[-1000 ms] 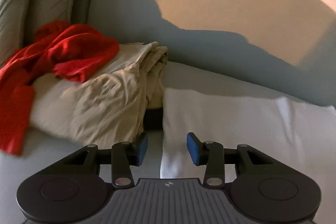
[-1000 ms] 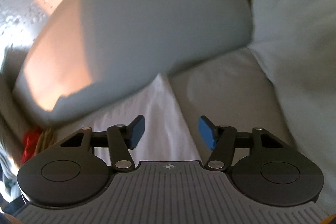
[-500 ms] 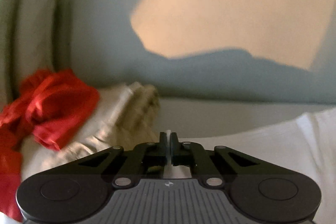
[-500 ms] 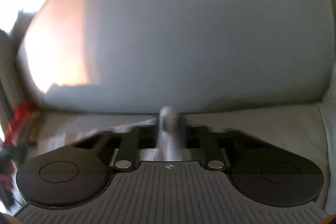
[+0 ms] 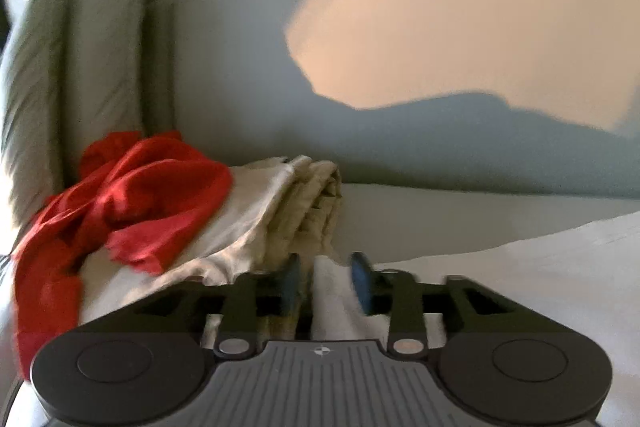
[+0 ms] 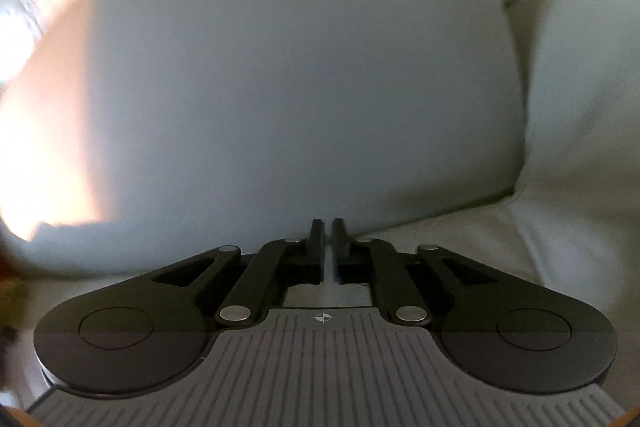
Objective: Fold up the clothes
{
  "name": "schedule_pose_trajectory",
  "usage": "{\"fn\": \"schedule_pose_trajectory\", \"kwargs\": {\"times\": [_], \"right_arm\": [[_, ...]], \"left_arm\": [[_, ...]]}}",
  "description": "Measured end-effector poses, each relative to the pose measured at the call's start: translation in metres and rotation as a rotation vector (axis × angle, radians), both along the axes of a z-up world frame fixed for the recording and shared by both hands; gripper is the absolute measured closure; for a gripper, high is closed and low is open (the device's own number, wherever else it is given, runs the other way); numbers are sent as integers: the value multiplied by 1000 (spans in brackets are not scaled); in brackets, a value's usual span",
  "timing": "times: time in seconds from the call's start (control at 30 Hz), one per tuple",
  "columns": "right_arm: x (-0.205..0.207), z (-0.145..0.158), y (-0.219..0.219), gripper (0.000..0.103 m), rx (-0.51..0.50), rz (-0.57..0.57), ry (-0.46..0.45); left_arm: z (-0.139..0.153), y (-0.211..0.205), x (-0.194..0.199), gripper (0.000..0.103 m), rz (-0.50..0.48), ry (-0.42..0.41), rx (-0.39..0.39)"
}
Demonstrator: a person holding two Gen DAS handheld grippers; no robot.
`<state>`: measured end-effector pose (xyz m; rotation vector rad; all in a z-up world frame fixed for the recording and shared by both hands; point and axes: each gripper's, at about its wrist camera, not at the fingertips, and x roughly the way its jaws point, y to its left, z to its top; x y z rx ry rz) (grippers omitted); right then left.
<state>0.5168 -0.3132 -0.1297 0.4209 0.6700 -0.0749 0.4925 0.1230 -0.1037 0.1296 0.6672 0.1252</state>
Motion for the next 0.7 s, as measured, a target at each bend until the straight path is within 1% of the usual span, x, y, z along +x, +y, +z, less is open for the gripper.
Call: {"fn": "schedule_pose_trajectory", "kwargs": {"times": [0.03, 0.07, 0.1, 0.13, 0.2, 0.23, 0.27, 0.3, 0.37, 0.4, 0.47, 0.5, 0.53, 0.57, 0.6, 0.63, 0.67, 0.7], "right_arm": [[-16, 13, -2, 90, 25, 2, -29], [-32, 27, -4, 86, 49, 3, -58], [-48, 40, -6, 84, 73, 6, -87], [-68, 56, -8, 83, 83, 14, -109], [-106, 90, -16, 80, 99, 36, -144], [-128, 106, -18, 74, 105, 55, -167], [-151, 123, -18, 62, 99, 71, -180], [-175, 138, -16, 58, 93, 89, -194], [-223, 164, -12, 56, 82, 134, -214], [-248, 175, -8, 54, 79, 161, -218], [-293, 177, -6, 42, 101, 212, -180], [-307, 172, -4, 40, 115, 229, -146], [-314, 163, 0, 38, 121, 241, -101], [-322, 153, 4, 38, 126, 252, -56], [-336, 145, 13, 38, 130, 251, -8], [-344, 128, 20, 39, 133, 247, 63], [-352, 111, 26, 43, 137, 242, 132], [-357, 90, 29, 46, 145, 235, 181]], "left_arm": [[12, 1, -15, 64, -8, -2, -31], [23, 1, -30, 63, -18, 3, -61], [37, 1, -50, 62, -37, 10, -91], [50, 1, -72, 58, -67, 16, -117], [77, 0, -115, 57, -125, 33, -161], [88, -2, -137, 55, -150, 53, -169], [98, -5, -162, 54, -168, 71, -179], [103, -7, -187, 49, -176, 84, -194], [110, -12, -235, 46, -188, 112, -231], [106, -14, -256, 44, -184, 130, -258], [93, -19, -289, 46, -148, 158, -287], [81, -22, -301, 51, -129, 174, -289], [69, -27, -313, 52, -108, 189, -288], [55, -34, -324, 53, -86, 198, -283], [43, -41, -334, 58, -66, 204, -273], [32, -48, -340, 69, -48, 205, -254], [23, -56, -346, 72, -43, 199, -231], [16, -64, -349, 73, -62, 180, -202]]}}
